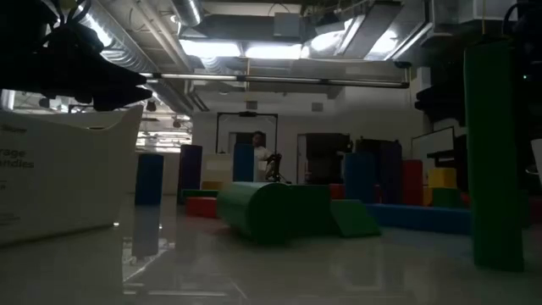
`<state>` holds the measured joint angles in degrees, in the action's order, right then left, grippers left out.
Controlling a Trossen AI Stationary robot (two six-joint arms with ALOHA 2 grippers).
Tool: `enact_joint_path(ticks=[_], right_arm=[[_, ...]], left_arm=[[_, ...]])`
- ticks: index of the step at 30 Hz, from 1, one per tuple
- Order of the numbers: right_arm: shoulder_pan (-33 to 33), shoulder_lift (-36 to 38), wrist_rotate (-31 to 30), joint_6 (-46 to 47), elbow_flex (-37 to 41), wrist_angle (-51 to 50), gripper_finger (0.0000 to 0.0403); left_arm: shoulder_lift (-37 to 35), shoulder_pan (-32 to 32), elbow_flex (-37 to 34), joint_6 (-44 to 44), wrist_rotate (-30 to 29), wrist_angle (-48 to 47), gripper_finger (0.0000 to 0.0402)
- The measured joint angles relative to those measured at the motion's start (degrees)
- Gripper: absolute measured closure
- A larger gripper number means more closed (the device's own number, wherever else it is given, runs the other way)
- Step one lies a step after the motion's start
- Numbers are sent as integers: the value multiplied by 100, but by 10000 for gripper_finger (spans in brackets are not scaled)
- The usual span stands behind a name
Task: Sort blocks
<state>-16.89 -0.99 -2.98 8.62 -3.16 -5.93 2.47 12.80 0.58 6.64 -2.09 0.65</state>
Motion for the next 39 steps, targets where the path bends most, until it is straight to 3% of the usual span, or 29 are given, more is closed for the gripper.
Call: enact_joint_path(ticks=[22,31,39], right_arm=[[-1,1,-48,0,26,651,233],[-1,-1,137,565,-42,129,233],[-1,-392,361,684,-1208,-1552,233]], left_arm=[[-1,0,0,0,-2,1,188],[1,-1,0,1,0,1,188],[1,0,0,0,0,1,188]])
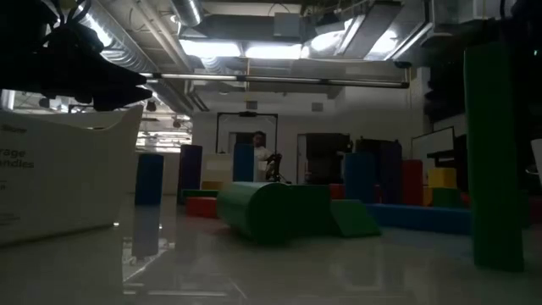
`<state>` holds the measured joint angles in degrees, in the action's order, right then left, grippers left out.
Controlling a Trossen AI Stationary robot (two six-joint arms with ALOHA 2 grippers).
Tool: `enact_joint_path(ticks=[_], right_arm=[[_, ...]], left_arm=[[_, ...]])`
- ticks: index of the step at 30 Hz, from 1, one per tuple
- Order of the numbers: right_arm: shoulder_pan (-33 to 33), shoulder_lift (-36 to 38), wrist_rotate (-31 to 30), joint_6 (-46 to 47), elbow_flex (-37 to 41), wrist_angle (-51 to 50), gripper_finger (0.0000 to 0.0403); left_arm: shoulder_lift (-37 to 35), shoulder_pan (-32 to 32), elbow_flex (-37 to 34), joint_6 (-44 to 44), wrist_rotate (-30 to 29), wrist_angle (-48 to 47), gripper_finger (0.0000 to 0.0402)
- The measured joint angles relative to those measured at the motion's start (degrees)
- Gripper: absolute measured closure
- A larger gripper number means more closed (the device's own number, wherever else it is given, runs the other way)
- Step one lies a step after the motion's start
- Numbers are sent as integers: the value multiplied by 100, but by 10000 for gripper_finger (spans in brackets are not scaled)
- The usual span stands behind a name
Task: Sort blocks
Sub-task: Put the yellow block into the bottom right white bin
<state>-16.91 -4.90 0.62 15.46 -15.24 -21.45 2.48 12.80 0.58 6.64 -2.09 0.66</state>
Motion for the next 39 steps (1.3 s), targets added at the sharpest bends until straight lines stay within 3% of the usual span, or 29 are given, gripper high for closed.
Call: enact_joint_path(ticks=[7,16,23,32,39], right_arm=[[2,-919,50,90,-658,-531,233],[2,-2716,-29,326,-1162,-1108,233],[0,-3962,-545,375,-1996,-1528,233],[2,-5356,-916,1639,-3048,-3217,233],[0,-6103,-907,2016,-3089,-3356,233]], left_arm=[[1,-1,0,-1,-2,1,188],[1,-2,0,-1,0,1,188],[-2,-2,0,2,-2,1,188],[-1,0,0,1,0,1,188],[0,-1,0,-1,0,1,188]])
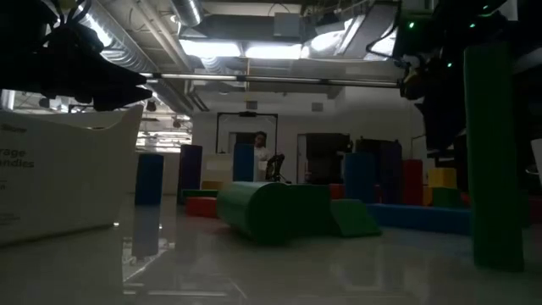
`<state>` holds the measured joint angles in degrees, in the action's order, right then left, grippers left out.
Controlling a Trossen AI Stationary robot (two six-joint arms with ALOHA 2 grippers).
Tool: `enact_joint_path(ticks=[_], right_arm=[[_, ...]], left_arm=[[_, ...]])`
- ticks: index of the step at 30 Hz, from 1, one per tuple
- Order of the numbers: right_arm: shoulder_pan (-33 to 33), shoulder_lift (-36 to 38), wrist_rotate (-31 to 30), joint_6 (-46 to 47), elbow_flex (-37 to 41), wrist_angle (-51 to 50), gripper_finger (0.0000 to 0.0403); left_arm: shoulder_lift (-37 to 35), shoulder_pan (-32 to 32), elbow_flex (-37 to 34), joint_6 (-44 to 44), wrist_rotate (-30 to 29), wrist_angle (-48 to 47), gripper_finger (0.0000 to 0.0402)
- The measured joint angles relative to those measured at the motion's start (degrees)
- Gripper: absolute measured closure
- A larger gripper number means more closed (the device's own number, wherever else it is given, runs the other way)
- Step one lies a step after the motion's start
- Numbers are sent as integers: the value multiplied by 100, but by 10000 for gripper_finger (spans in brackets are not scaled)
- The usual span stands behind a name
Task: Sort blocks
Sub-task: Put the yellow block into the bottom right white bin
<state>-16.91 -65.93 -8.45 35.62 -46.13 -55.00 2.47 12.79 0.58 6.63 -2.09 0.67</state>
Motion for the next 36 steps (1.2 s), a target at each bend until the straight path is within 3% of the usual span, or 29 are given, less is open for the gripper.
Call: enact_joint_path(ticks=[9,36], right_arm=[[1,-513,2,342,0,76,233],[0,-522,-61,943,0,-46,233]], left_arm=[[0,0,0,0,0,0,188],[1,-1,0,-630,-1,0,188]])
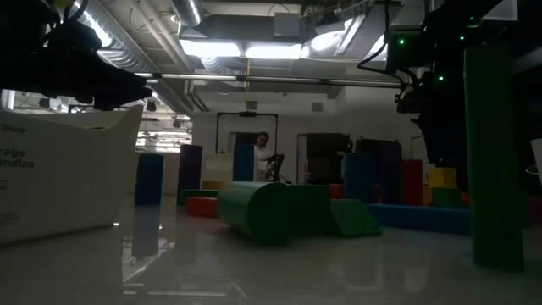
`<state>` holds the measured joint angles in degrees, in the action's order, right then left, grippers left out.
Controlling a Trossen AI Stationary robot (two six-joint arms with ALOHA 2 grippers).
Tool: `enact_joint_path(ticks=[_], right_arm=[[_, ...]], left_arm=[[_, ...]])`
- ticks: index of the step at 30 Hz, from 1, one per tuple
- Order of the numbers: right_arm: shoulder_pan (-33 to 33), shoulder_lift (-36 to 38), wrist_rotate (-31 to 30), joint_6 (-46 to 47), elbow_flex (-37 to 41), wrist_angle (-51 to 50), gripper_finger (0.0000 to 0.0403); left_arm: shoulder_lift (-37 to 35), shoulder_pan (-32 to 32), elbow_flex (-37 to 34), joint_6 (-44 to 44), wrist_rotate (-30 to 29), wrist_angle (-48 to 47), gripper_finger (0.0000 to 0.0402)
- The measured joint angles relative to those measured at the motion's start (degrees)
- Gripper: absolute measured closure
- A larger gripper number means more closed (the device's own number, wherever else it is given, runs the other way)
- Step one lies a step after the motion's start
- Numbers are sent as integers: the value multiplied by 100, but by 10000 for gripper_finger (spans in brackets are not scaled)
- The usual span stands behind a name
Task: Sort blocks
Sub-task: Put the yellow block into the bottom right white bin
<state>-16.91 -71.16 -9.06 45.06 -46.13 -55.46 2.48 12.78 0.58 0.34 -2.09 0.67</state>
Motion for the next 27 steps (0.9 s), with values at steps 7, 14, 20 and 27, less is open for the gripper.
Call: enact_joint_path(ticks=[7,14,20,27], right_arm=[[2,0,0,13,0,2,233],[2,0,-74,76,0,2,233],[2,0,-87,150,2,3,233],[7,0,-46,259,2,2,233]], left_arm=[[-1,2,0,-186,-1,0,188],[-1,2,0,-193,-2,0,188],[0,2,0,-190,-2,0,188],[0,1,0,-188,-2,0,188]])
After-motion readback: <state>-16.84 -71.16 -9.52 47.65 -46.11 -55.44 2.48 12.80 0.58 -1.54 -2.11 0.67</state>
